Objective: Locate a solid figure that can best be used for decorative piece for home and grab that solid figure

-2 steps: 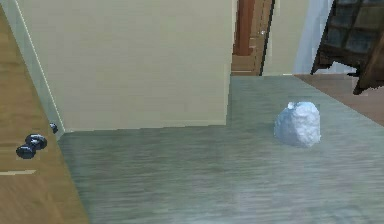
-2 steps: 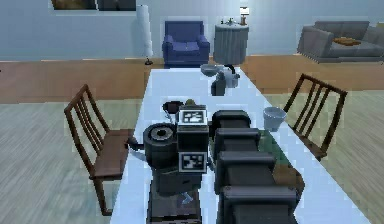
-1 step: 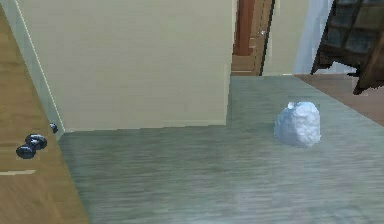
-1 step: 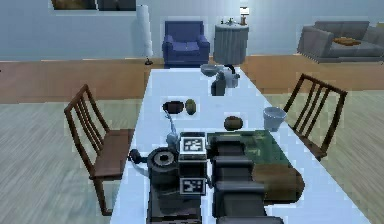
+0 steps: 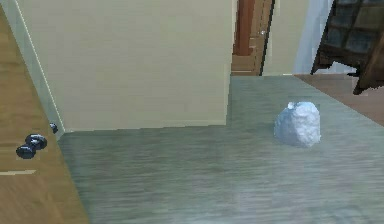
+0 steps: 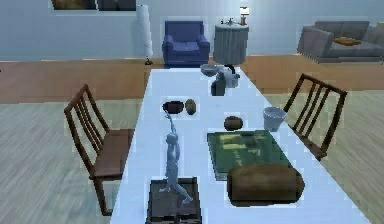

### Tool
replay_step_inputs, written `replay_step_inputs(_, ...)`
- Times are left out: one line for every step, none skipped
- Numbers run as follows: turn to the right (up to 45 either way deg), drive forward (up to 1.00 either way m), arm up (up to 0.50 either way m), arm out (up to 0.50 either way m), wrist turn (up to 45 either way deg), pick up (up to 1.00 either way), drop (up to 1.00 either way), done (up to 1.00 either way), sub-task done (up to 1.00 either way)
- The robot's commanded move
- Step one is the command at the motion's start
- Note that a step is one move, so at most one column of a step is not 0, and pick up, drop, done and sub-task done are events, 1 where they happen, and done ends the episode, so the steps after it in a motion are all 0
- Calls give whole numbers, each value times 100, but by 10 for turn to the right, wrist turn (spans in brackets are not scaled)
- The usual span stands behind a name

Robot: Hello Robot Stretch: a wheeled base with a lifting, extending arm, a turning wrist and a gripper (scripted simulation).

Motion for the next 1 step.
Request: replay_step_inputs(0,0,0,0,0,100,0,0,0)
